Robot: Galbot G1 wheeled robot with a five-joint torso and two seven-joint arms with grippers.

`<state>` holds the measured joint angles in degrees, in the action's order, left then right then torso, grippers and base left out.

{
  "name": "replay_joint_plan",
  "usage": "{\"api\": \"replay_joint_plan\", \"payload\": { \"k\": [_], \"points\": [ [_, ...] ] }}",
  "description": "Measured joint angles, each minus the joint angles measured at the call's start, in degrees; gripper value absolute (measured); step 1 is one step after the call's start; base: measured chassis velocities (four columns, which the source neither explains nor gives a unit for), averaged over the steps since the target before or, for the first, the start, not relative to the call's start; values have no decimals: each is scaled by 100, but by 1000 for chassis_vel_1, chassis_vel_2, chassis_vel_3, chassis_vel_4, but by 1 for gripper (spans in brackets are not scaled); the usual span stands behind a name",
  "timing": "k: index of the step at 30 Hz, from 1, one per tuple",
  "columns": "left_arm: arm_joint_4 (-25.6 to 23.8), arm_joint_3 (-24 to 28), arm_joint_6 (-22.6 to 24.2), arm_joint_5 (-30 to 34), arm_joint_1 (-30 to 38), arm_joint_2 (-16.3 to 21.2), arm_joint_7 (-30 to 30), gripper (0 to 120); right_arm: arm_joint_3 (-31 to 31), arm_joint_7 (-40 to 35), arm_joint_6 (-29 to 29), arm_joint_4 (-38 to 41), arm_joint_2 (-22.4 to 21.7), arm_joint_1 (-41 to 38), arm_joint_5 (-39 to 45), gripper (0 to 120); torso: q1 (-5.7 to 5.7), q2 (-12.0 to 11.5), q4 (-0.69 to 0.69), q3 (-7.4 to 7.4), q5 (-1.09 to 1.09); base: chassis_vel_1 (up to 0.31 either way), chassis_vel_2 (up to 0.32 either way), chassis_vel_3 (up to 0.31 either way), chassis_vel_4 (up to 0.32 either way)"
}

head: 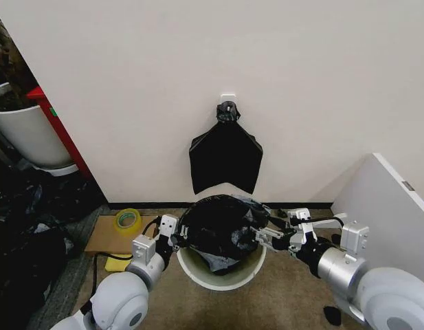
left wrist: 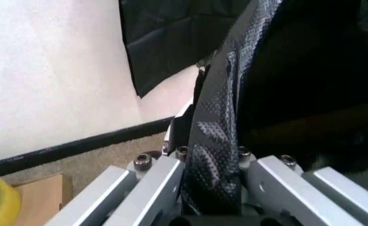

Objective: Place the garbage bag over the trash bin.

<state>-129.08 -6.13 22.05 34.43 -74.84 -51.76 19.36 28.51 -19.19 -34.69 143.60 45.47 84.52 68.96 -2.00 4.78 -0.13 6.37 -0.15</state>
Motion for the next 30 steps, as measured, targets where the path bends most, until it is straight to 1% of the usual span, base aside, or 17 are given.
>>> {"api": "replay_joint_plan", "payload": {
  "k": [1,2,5,7,8,10,11,12,13,14,15,26,29,30],
  "points": [
    [-9,-1,0,-3,-6,7,0,0,2,15,1,-4,11,2,21,49,0,0,0,0,0,0,0,0,0],
    [-9,-1,0,-3,-6,7,0,0,2,15,1,-4,11,2,21,49,0,0,0,0,0,0,0,0,0],
    [-13,-8,0,-5,-14,16,1,0,-4,30,18,-13,60,1,23,35,0,0,0,0,0,0,0,0,0],
    [-13,-9,0,-6,-13,14,3,0,-14,19,35,-15,84,0,13,34,0,0,0,0,0,0,0,0,0],
    [-13,-10,0,-6,-12,9,4,0,-17,13,43,-16,95,1,9,27,0,0,0,0,1,0,0,0,0],
    [-13,-12,0,-6,-12,2,6,0,-19,4,55,-18,109,6,3,22,0,0,0,0,0,0,0,0,0],
    [-13,-14,0,-6,-11,-2,7,0,-19,-1,60,-19,115,12,-3,16,0,0,0,0,0,0,0,0,0],
    [-13,-14,0,-6,-11,-2,7,0,-19,-1,60,-19,115,12,-3,16,0,0,0,0,0,0,0,0,0],
    [-13,-15,0,-7,-10,-8,8,0,-19,-3,65,-20,120,17,-11,9,0,0,0,0,1,0,0,0,0],
    [-13,-15,0,-7,-9,-13,9,0,-19,-4,67,-21,122,20,-16,7,0,0,0,0,1,0,0,0,0],
    [-13,-16,0,-7,-8,-18,9,0,-19,-4,72,-21,124,25,-23,1,0,0,0,0,1,0,0,0,0],
    [75,-16,-8,-9,61,-119,14,0,-17,1,206,-27,216,48,-52,0,0,0,0,0,0,0,0,0,0],
    [111,-34,-27,-2,75,-129,20,0,39,-100,240,-28,266,72,-53,0,0,0,0,0,0,0,0,0,0],
    [143,-58,-51,21,85,-151,48,0,86,-235,241,-29,288,93,-48,0,0,0,0,0,0,0,0,0,0]
  ]
}}
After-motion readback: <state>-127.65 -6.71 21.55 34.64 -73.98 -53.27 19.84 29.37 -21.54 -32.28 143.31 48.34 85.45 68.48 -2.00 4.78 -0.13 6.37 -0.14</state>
